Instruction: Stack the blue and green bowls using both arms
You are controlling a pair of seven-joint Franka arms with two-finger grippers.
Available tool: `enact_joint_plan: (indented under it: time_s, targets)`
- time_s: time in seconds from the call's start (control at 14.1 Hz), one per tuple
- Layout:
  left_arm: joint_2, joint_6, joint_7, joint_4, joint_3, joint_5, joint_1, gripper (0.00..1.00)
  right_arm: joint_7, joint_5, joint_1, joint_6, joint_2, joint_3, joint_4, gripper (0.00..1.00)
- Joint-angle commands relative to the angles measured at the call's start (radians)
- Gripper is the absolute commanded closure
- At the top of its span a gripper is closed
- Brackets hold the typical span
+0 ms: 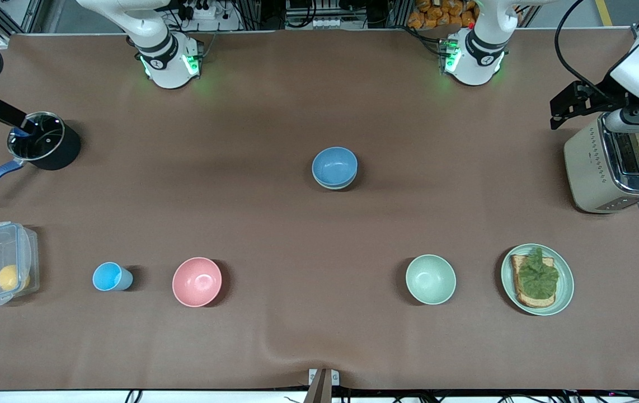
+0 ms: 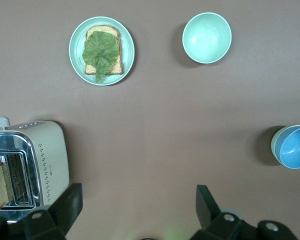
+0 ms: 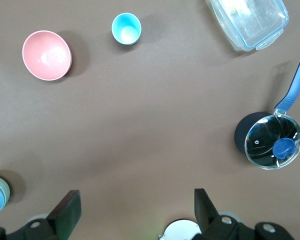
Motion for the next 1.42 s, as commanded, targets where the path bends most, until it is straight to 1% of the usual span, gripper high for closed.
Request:
enact_joint_plan:
  time_s: [0.0,0.85,1.35]
  targets:
    - [-0.001,-0.021,0.014,0.016,0.004,-0.017,0.011,0.0,-0.026,-0.035,-0.017,-0.012,-0.015,0.014,0.007,0.0]
    - [-0.005,-0.023,0.025,0.011,0.005,-0.032,0.012,0.0,-0.02,-0.035,-0.008,-0.006,-0.012,0.025,0.01,0.0]
    - [-0.005,-0.024,0.014,0.01,0.001,-0.04,0.012,0.0,-0.099,-0.043,-0.002,-0.004,-0.01,0.026,0.01,0.0]
